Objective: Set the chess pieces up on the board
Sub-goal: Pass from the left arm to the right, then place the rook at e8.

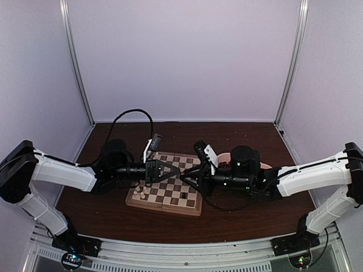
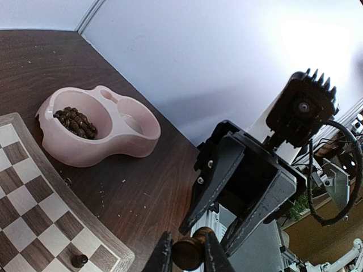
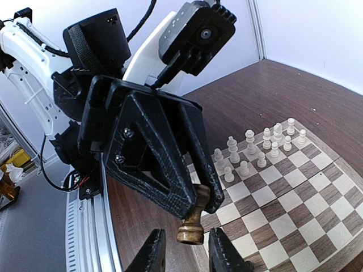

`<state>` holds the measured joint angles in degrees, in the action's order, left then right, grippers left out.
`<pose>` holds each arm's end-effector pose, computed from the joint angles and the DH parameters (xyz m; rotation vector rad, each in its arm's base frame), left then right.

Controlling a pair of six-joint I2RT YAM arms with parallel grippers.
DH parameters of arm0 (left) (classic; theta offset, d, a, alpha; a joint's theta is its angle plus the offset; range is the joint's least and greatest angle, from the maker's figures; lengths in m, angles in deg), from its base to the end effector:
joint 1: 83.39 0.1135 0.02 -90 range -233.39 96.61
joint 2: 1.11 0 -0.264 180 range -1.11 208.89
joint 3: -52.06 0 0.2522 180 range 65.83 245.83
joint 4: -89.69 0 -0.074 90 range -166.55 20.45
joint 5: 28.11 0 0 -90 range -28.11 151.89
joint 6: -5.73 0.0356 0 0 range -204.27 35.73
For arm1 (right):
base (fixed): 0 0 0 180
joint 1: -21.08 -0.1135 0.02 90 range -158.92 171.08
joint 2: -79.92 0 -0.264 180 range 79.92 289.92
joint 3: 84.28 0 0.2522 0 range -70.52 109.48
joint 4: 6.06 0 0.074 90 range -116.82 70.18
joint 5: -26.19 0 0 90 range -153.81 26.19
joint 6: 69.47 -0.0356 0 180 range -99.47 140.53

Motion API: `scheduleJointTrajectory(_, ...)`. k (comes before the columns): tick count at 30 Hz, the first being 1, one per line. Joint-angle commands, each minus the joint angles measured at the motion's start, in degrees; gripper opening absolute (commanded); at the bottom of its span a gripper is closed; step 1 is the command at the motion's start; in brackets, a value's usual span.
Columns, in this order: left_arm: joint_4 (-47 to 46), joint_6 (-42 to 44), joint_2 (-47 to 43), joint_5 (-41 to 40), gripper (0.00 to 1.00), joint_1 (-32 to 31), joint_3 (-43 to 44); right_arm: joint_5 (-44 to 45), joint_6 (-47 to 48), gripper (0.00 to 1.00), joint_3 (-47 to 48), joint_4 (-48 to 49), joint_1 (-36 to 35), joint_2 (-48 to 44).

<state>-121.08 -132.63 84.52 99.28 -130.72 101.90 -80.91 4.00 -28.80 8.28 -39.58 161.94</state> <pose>0.1917 -0.2399 0.2203 0.5711 1.9029 -1.7196 0.1450 0.2793 0.2394 -0.9445 1.7051 1.2014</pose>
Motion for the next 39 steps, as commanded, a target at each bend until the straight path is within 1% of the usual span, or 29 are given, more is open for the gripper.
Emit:
scheduleJointTrajectory(1, -4.6, -1.0, 1.2, 1.7, 0.1, 0.2, 0.1, 1.7, -0.5, 0.28, -0.4, 0.6, -0.2, -1.6)
scheduleJointTrajectory(3, -4.9, -1.2, 1.5, 2.0, 0.1, 0.2, 0.2, 2.0, -0.6, 0.26, -0.2, 0.2, -0.2, -1.6)
scheduleJointTrajectory(8, -5.6, -1.6, 1.8, 2.3, 0.1, 0.2, 0.2, 2.6, -0.8, 0.18, 0.1, -0.5, -0.1, -1.5)
scheduleJointTrajectory(14, -6.0, -1.7, 2.0, 2.8, 0.11, 0.2, 0.2, 3.3, -0.9, 0.14, 0.4, -1.1, 0.0, -1.4)
scheduleJointTrajectory(18, -6.2, -1.6, 2.1, 3.0, 0.11, 0.2, 0.2, 5.3, -1.2, 0.08, 1.1, -3.0, 0.2, -1.3)
scheduleJointTrajectory(21, -5.6, -0.5, 1.7, 2.4, 0.2, 0.2, -0.1, 6.4, -1.5, 0.05, 1.2, -3.8, 0.3, -1.5)
scheduleJointTrajectory(23, -4.7, 0.6, 0.9, 1.4, 0.32, 0.2, -0.5, 8.2, -1.3, 0.04, 1.7, -5.3, 0.4, -1.7)
scheduleJointTrajectory(26, -1.7, 3.3, -1.0, -1.1, 0.5, 0.2, -0.9, 12.0, -1.1, 0.03, 3.7, -10.5, 0.5, -1.5)
scheduleJointTrajectory(28, 1.6, 5.5, -2.8, -3.4, 0.59, 0.2, -1.2, 13.3, -1.0, 0.03, 4.7, -12.8, 0.8, -0.9)
scheduleJointTrajectory(30, 5.4, 8.6, -5.2, -6.3, 0.69, 0.2, -1.5, 13.7, -0.8, 0.03, 6.9, -17.4, 0.9, 0.1)
scheduleJointTrajectory(32, 9.5, 12.4, -8.5, -11.2, 0.73, 0.2, -2.3, 13.1, 0.5, 0.03, 11.6, -23.9, 1.1, 1.9)
scheduleJointTrajectory(34, 15.2, 15.7, -12.2, -16.8, 0.76, 0.2, -2.9, 12.1, 2.6, 0.03, 17.8, -33.6, 1.1, 4.2)
scheduleJointTrajectory(36, 18.9, 18.4, -15.3, -21.8, 0.76, 0.2, -3.5, 12.8, 4.3, 0.03, 23.6, -43.1, 1.2, 6.6)
scheduleJointTrajectory(39, 22.5, 21.2, -18.6, -26.4, 0.76, 0.2, -3.9, 14.4, 6.5, 0.03, 31.1, -54.1, 1.5, 10.3)
